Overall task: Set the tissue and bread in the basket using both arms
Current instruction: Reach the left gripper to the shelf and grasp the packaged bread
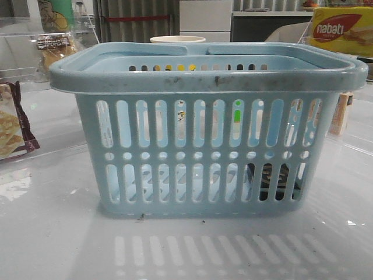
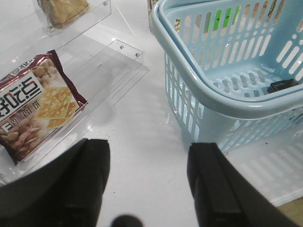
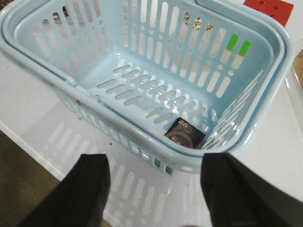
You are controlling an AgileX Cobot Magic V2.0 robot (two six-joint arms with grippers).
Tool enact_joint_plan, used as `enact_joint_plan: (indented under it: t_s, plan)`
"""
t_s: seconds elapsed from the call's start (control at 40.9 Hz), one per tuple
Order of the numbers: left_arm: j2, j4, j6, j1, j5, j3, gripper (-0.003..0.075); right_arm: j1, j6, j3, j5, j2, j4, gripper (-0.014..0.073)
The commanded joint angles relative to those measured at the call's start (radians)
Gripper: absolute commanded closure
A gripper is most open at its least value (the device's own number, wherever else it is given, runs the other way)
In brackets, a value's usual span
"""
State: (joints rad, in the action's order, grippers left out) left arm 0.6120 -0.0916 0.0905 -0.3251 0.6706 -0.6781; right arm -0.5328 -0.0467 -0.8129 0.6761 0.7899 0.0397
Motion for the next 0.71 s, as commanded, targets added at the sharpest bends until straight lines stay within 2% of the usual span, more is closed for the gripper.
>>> enact_joint_plan:
  t_s: [0.0, 0.269, 0.318, 0.465, 0.514, 0.685]
  plan:
    - [0.007, -0.014, -0.001, -0.008, -0.094, -0.028, 0.0285, 0.002, -0.012, -0.005, -0.026, -0.068, -0.012, 0.0076]
    - [0.015, -0.018, -0.001, -0.008, -0.129, -0.028, 0.0280, 0.002, -0.012, -0.003, 0.050, -0.114, -0.012, 0.0076]
    - [0.030, -0.005, -0.001, -0.006, -0.129, -0.032, 0.0256, 0.002, -0.012, -0.003, 0.050, -0.114, -0.012, 0.0076]
    - [0.149, 0.018, -0.001, 0.016, -0.132, -0.075, 0.0083, 0.002, -0.012, -0.003, 0.051, -0.114, -0.012, 0.0076]
    - [0.202, 0.025, -0.001, 0.026, -0.130, -0.099, 0.0052, 0.002, -0.012, -0.003, 0.051, -0.114, -0.012, 0.0076]
    - [0.418, 0.027, -0.001, 0.089, -0.153, -0.214, 0.0045, 0.002, -0.012, -0.003, 0.051, -0.114, -0.012, 0.0076]
